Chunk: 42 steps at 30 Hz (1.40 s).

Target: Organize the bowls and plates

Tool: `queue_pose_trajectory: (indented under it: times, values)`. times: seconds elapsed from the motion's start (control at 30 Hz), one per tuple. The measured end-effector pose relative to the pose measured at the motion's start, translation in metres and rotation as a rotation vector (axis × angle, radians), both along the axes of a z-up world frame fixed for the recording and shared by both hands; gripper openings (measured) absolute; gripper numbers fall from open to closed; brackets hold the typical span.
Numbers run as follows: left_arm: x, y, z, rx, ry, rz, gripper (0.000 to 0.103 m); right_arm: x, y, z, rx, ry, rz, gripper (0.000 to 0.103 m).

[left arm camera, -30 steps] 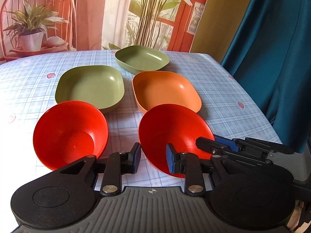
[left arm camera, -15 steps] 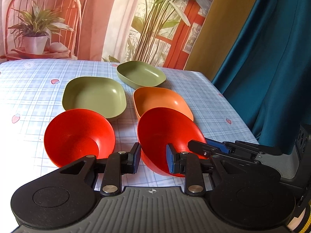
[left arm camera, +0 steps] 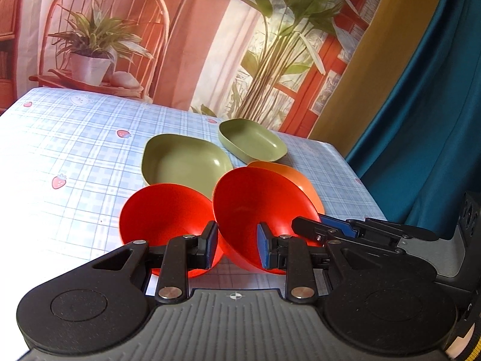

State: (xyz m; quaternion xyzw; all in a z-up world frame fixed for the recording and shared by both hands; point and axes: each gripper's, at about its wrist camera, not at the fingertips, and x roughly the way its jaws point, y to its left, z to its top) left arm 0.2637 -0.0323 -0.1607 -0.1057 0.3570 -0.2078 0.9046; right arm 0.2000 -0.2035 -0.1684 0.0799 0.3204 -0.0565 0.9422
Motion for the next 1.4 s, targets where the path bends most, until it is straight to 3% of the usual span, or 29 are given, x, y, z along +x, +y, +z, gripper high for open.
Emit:
queue_pose_trajectory:
  times: [0.23,0.47,1.4]
  values:
    - [0.007,0.026,-0.005,-0.007,0.014,0.081,0.03,0.03,0.026,0.003,-0.031,0.004,0.075,0.016]
    - [0.009,0.039,-0.011,0.036,0.016,0.143,0.03,0.052,0.048,-0.007,-0.044,0.019,0.128,0.017]
    - [0.012,0.038,-0.024,0.087,0.035,0.176,0.032,0.062,0.055,-0.022,-0.036,0.044,0.145,0.025]
